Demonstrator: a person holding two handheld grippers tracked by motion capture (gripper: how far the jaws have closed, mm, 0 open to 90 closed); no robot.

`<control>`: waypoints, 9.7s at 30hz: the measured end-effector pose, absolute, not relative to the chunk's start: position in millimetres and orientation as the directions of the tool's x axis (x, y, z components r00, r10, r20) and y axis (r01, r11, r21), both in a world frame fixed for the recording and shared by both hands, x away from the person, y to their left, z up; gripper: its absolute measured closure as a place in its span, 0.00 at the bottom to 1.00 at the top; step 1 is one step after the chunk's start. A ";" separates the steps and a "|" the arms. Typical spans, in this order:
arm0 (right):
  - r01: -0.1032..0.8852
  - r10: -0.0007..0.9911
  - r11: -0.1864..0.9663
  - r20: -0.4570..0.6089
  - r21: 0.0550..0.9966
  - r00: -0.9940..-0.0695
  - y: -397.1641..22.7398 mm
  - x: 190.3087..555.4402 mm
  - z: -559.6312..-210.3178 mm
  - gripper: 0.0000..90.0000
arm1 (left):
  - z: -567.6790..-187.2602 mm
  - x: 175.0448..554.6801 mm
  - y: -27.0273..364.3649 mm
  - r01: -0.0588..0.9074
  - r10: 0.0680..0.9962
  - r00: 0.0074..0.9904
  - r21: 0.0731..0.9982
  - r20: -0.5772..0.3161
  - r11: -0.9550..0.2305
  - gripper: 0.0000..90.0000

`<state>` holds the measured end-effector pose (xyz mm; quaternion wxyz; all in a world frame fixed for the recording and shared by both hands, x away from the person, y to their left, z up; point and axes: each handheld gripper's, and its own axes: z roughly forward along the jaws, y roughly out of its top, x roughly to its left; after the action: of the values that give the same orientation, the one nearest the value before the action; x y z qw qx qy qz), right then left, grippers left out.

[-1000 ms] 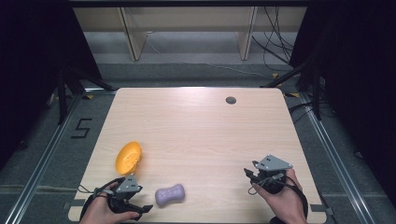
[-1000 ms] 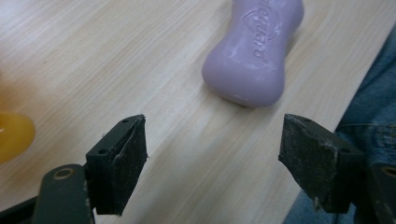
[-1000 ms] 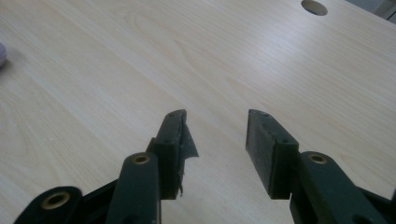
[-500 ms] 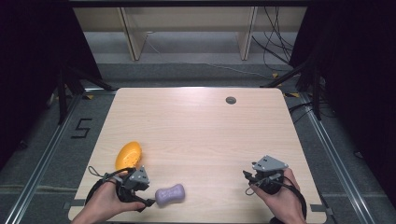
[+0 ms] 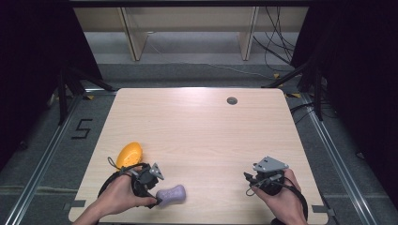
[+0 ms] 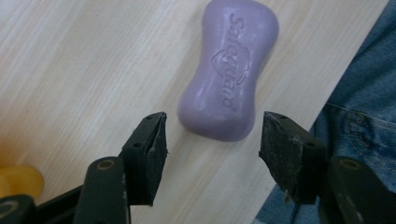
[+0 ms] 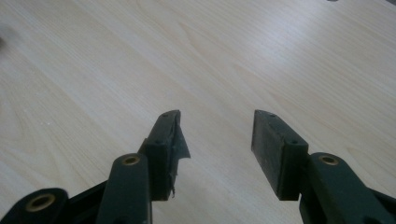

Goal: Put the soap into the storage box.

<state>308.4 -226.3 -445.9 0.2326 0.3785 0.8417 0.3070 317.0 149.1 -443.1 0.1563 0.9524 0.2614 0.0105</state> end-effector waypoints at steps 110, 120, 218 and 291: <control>0.506 0.763 0.545 -0.144 0.669 -0.631 -224.5 308.0 -448.3 0.56 | -473.5 333.6 98.3 0.520 0.523 0.852 0.170 -0.034 -0.837 0.54; 0.502 0.761 0.546 -0.147 0.671 -0.632 -224.5 308.5 -448.9 0.56 | -477.1 334.9 94.3 0.488 0.489 0.872 0.126 -0.021 -0.864 0.54; 0.509 0.763 0.541 -0.136 0.670 -0.632 -224.1 308.4 -448.9 0.55 | -424.9 356.8 132.5 0.764 0.777 0.625 0.264 -0.074 -0.589 0.54; 0.509 0.765 0.539 -0.136 0.672 -0.630 -224.1 308.5 -449.0 0.54 | -400.1 388.8 174.6 0.830 0.871 0.489 0.332 -0.045 -0.449 0.54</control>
<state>308.5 -224.1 -449.0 0.2123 0.3740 0.8510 0.3012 388.8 174.6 -400.1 0.1567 0.8485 0.5012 0.0662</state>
